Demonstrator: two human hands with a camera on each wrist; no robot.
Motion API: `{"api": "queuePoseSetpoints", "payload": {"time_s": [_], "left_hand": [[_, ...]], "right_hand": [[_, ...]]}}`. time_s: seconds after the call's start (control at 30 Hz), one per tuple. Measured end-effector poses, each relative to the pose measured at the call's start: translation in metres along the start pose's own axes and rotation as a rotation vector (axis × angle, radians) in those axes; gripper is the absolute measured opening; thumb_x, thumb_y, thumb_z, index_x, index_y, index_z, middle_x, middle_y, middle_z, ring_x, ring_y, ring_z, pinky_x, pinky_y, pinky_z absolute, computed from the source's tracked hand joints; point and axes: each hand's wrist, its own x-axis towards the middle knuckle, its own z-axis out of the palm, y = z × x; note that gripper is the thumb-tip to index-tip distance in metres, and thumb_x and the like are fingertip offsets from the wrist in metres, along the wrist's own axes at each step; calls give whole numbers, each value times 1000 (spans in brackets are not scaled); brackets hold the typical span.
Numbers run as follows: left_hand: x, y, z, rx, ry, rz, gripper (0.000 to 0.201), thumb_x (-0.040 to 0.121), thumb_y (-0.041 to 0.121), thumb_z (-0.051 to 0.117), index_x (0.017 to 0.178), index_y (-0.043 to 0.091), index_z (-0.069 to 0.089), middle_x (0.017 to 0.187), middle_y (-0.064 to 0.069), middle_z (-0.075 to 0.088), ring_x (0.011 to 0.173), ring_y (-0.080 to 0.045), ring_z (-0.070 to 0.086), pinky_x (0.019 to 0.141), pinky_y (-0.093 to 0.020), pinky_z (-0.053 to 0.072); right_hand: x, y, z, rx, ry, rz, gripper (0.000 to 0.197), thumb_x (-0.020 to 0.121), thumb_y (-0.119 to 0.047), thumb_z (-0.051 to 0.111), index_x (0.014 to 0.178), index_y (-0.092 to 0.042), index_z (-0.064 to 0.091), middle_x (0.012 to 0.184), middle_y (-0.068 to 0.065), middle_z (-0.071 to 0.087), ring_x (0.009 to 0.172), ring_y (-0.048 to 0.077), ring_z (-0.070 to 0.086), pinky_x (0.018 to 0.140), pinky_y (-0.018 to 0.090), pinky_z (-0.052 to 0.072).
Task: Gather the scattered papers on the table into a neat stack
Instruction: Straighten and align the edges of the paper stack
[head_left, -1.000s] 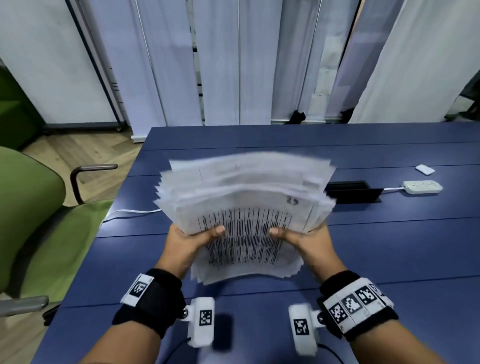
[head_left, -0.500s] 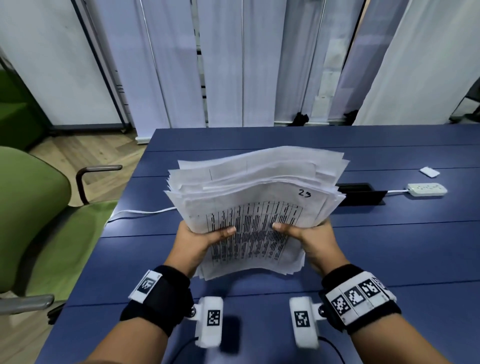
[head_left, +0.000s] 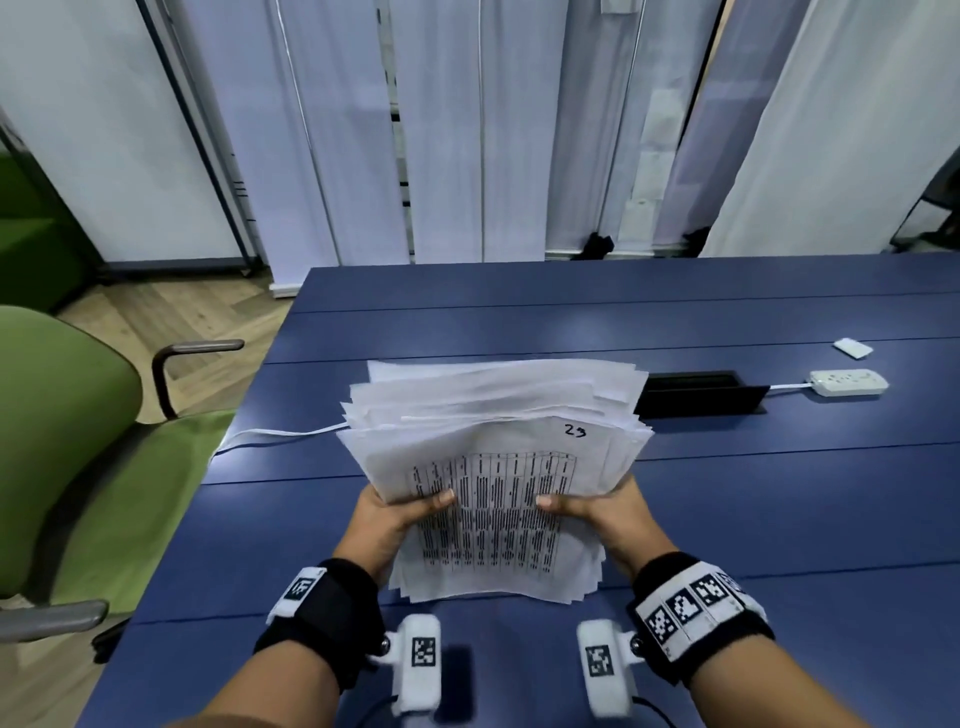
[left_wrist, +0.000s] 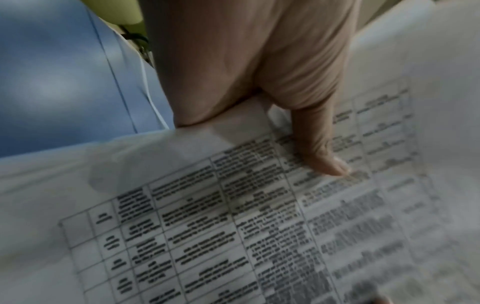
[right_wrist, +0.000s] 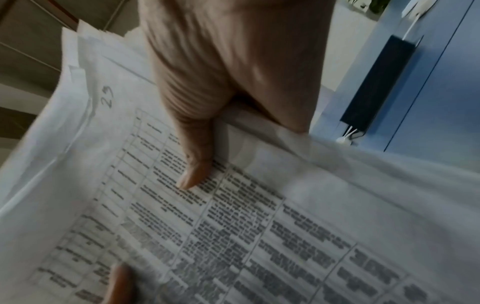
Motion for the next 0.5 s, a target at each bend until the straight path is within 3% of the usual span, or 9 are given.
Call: {"api": "queuePoseSetpoints", "payload": {"time_s": [0.1,0.27,0.33,0.5], "left_hand": [[3,14,7,-35,-13,76,81,33,34,99,102,4,71,103,-13,74,95,-19,71,78,-26,57],[4,38,11,-51,-72,149,44,58,2,80,101,9,72,101,-9,75,96,-18,71,79,-27,57],[5,39,10,-20,-88,159,48,58,4,84,103,7,70,102,-10,75,97,-19,71,80,-27,57],[5,23,-4,51,-129,57,81,38,28,98,110,5,68,108,-13,73,101,-23,70,79,-26,56]], "right_hand": [[0,-14,11,37,42,-84,45,57,16,78,98,2,67,92,16,75,87,29,73,72,36,60],[2,-38,11,32,28,-206,40,59,19,77,91,-5,69,89,6,76,85,18,73,76,28,59],[1,-35,4,-18,-21,-206,45,59,18,78,97,-4,68,96,9,76,90,19,73,79,28,58],[-5,-12,-24,-76,-100,-52,58,55,11,81,110,1,64,104,12,74,102,27,69,76,26,57]]}}
